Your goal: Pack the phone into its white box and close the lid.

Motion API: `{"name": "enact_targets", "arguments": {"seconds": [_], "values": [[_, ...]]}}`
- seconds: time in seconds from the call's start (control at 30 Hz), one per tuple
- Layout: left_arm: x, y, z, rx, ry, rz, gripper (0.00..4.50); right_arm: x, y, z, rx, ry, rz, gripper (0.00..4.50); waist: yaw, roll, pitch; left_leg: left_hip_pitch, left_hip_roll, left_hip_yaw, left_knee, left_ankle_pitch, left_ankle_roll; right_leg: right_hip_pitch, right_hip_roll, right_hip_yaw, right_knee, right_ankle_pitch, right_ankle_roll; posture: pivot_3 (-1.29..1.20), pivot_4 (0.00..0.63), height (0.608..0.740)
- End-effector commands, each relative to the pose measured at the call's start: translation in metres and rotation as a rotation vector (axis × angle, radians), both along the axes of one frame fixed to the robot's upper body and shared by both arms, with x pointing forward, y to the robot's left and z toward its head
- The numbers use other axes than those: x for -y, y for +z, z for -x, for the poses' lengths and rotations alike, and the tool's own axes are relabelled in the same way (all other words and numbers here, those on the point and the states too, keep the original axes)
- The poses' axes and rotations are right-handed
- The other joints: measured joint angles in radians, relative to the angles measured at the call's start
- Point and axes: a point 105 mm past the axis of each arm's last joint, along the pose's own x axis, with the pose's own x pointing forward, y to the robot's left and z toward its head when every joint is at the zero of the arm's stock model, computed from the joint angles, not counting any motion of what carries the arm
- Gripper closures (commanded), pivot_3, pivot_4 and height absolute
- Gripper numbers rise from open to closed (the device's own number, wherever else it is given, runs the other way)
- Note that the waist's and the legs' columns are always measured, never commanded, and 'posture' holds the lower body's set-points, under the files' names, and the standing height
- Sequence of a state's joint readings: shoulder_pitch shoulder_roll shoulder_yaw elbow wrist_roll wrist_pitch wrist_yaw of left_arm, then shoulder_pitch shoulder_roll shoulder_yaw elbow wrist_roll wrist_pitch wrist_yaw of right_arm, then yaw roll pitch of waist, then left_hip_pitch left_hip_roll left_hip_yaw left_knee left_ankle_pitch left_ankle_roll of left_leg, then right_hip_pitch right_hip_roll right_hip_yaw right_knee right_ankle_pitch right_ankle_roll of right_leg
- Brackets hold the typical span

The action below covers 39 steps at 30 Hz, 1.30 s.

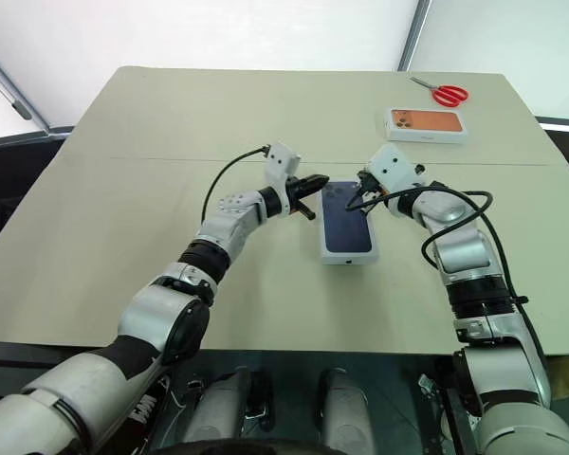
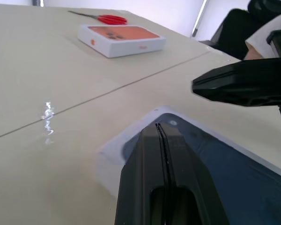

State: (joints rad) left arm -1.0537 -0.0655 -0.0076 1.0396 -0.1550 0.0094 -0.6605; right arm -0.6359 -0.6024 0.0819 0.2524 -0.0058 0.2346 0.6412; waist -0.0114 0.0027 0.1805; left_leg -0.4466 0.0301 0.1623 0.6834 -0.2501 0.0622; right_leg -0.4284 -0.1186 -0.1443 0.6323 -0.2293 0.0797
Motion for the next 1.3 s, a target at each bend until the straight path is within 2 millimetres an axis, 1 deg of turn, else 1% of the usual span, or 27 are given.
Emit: {"name": "enact_targets", "arguments": {"seconds": [0.03, 0.1, 0.17, 0.2, 0.3, 0.4, 0.47, 0.57, 0.67, 0.7, 0.77, 0.8, 0.87, 0.9, 0.97, 1.0, 1.03, 1.13, 1.2, 1.3], "values": [[0.008, -0.002, 0.002, 0.03, -0.025, -0.051, 4.5, -0.007, -0.011, 0.008, -0.038, 0.056, 0.047, 4.45, -0.001, 0.0, 0.0, 0.0, 0.0, 0.0, 0.0, 0.0, 0.0, 0.0, 0.0, 0.0, 0.0, 0.0, 0.0, 0.0, 0.15, 0.738], [0.011, -0.015, 0.009, -0.006, -0.073, -0.079, 4.5, -0.006, -0.029, 0.018, -0.107, 0.081, 0.081, 4.45, 0.0, 0.0, 0.0, 0.001, 0.0, 0.0, 0.0, 0.0, 0.0, 0.0, 0.0, 0.0, 0.0, 0.0, 0.0, 0.0, 0.15, 0.738], [0.01, -0.026, 0.015, -0.025, -0.117, -0.1, 4.5, -0.005, -0.041, 0.03, -0.157, 0.121, 0.115, 4.45, -0.001, 0.0, 0.0, 0.001, 0.0, 0.0, 0.0, 0.0, 0.0, 0.0, 0.0, 0.0, 0.0, 0.0, 0.0, 0.0, 0.15, 0.738], [0.009, -0.029, 0.018, -0.026, -0.137, -0.108, 4.5, -0.005, -0.043, 0.035, -0.168, 0.142, 0.129, 4.45, 0.0, 0.0, 0.0, 0.002, 0.0, 0.0, 0.0, 0.0, 0.0, 0.001, 0.0, 0.0, 0.0, 0.0, 0.0, 0.0, 0.15, 0.738], [0.006, -0.038, 0.034, -0.019, -0.26, -0.121, 4.5, 0.001, -0.049, 0.053, -0.242, 0.171, 0.122, 4.45, -0.002, 0.0, -0.001, 0.003, 0.001, -0.001, 0.0, 0.0, 0.0, 0.002, 0.0, 0.0, 0.0, 0.0, 0.0, 0.0, 0.15, 0.738], [0.003, -0.04, 0.048, -0.029, -0.348, -0.091, 4.5, 0.006, -0.051, 0.066, -0.283, 0.19, 0.121, 4.45, -0.001, -0.001, -0.002, 0.004, 0.001, -0.001, 0.0, 0.0, 0.0, 0.002, -0.001, 0.0, 0.0, 0.0, 0.0, 0.0, 0.15, 0.738], [-0.001, -0.042, 0.054, -0.042, -0.372, -0.081, 4.5, 0.008, -0.05, 0.071, -0.296, 0.197, 0.116, 4.45, 0.0, -0.001, -0.002, 0.004, 0.001, -0.002, 0.0, 0.0, 0.0, 0.003, -0.002, 0.0, 0.0, 0.0, -0.001, 0.0, 0.15, 0.738], [-0.007, -0.043, 0.056, -0.059, -0.357, -0.064, 4.5, 0.012, -0.047, 0.071, -0.308, 0.173, 0.067, 4.45, 0.001, -0.001, -0.002, 0.004, 0.001, -0.002, 0.0, -0.001, 0.0, 0.003, -0.003, 0.0, 0.0, 0.0, -0.001, 0.0, 0.15, 0.738], [-0.017, -0.037, 0.051, -0.064, -0.317, -0.038, 4.5, 0.012, -0.035, 0.066, -0.322, 0.149, -0.066, 4.45, 0.002, -0.001, -0.002, 0.004, 0.001, -0.003, 0.0, -0.001, 0.0, 0.003, -0.004, 0.0, 0.0, 0.0, -0.001, 0.0, 0.15, 0.738], [-0.025, -0.03, 0.048, -0.059, -0.301, -0.017, 4.24, 0.012, -0.029, 0.064, -0.318, 0.146, -0.114, 4.21, 0.001, -0.001, -0.002, 0.004, 0.001, -0.003, 0.0, -0.001, 0.0, 0.003, -0.004, 0.0, 0.0, 0.0, -0.001, 0.0, 0.15, 0.738], [-0.041, -0.017, 0.046, -0.035, -0.289, 0.0, 3.6, 0.012, -0.02, 0.063, -0.294, 0.156, -0.142, 3.56, -0.001, 0.0, -0.002, 0.003, 0.001, -0.003, 0.0, -0.001, 0.0, 0.003, -0.004, 0.0, 0.0, 0.0, -0.001, 0.0, 0.15, 0.738], [-0.054, -0.011, 0.043, -0.012, -0.254, -0.007, 3.14, 0.015, -0.016, 0.061, -0.273, 0.149, -0.144, 3.09, -0.002, 0.0, -0.001, 0.003, 0.001, -0.003, 0.0, -0.001, 0.0, 0.002, -0.004, 0.0, 0.0, 0.0, -0.001, 0.0, 0.15, 0.738], [-0.077, -0.001, 0.04, 0.024, -0.211, -0.018, 2.06, 0.021, -0.01, 0.06, -0.253, 0.146, -0.149, 1.97, -0.003, 0.0, -0.001, 0.002, 0.001, -0.003, 0.0, 0.0, 0.0, 0.001, -0.003, 0.0, 0.0, 0.0, -0.001, 0.0, 0.15, 0.738], [-0.09, 0.002, 0.04, 0.028, -0.19, -0.024, 1.67, 0.024, -0.006, 0.06, -0.239, 0.143, -0.148, 1.57, -0.004, 0.0, -0.001, 0.002, 0.001, -0.003, 0.0, 0.0, -0.001, 0.001, -0.003, 0.0, 0.0, 0.0, -0.001, 0.0, 0.15, 0.738], [-0.12, 0.007, 0.04, 0.061, -0.141, -0.065, 0.57, 0.029, -0.001, 0.06, -0.229, 0.146, -0.147, 0.43, -0.003, 0.0, -0.001, 0.002, 0.001, -0.003, 0.0, 0.0, -0.001, 0.001, -0.003, 0.0, 0.001, 0.0, -0.001, 0.0, 0.15, 0.738], [-0.136, 0.009, 0.041, 0.057, -0.111, -0.08, 0.12, 0.032, 0.001, 0.06, -0.223, 0.151, -0.146, 0.02, -0.003, 0.0, -0.001, 0.002, 0.001, -0.003, 0.0, 0.0, -0.001, 0.001, -0.003, 0.0, 0.0, 0.0, -0.001, 0.0, 0.15, 0.738], [-0.152, 0.012, 0.042, 0.059, -0.084, -0.085, 0.05, 0.034, 0.004, 0.06, -0.217, 0.157, -0.148, 0.0, -0.003, 0.0, -0.001, 0.003, 0.001, -0.002, 0.0, 0.0, -0.001, 0.002, -0.003, 0.0, 0.0, 0.0, -0.001, 0.0, 0.15, 0.738], [-0.185, 0.017, 0.05, 0.07, -0.034, -0.118, 0.05, 0.039, 0.011, 0.061, -0.191, 0.172, -0.14, 0.0, 0.001, 0.0, -0.001, 0.002, 0.001, -0.002, 0.0, 0.0, -0.001, 0.002, -0.002, 0.0, 0.0, 0.0, -0.001, 0.0, 0.15, 0.738], [-0.203, 0.02, 0.059, 0.085, -0.009, -0.136, 0.05, 0.04, 0.013, 0.065, -0.173, 0.196, -0.12, 0.0, 0.002, 0.0, -0.001, 0.002, 0.0, -0.002, 0.0, 0.0, -0.001, 0.002, -0.003, 0.0, 0.0, 0.0, -0.001, 0.0, 0.15, 0.738], [-0.224, 0.01, 0.073, 0.046, 0.015, -0.176, 0.05, 0.044, 0.012, 0.07, -0.163, 0.218, -0.093, 0.0, 0.001, 0.0, -0.001, 0.002, 0.0, -0.003, 0.0, 0.0, -0.001, 0.002, -0.003, 0.0, 0.0, 0.0, -0.001, 0.0, 0.15, 0.738]]}}
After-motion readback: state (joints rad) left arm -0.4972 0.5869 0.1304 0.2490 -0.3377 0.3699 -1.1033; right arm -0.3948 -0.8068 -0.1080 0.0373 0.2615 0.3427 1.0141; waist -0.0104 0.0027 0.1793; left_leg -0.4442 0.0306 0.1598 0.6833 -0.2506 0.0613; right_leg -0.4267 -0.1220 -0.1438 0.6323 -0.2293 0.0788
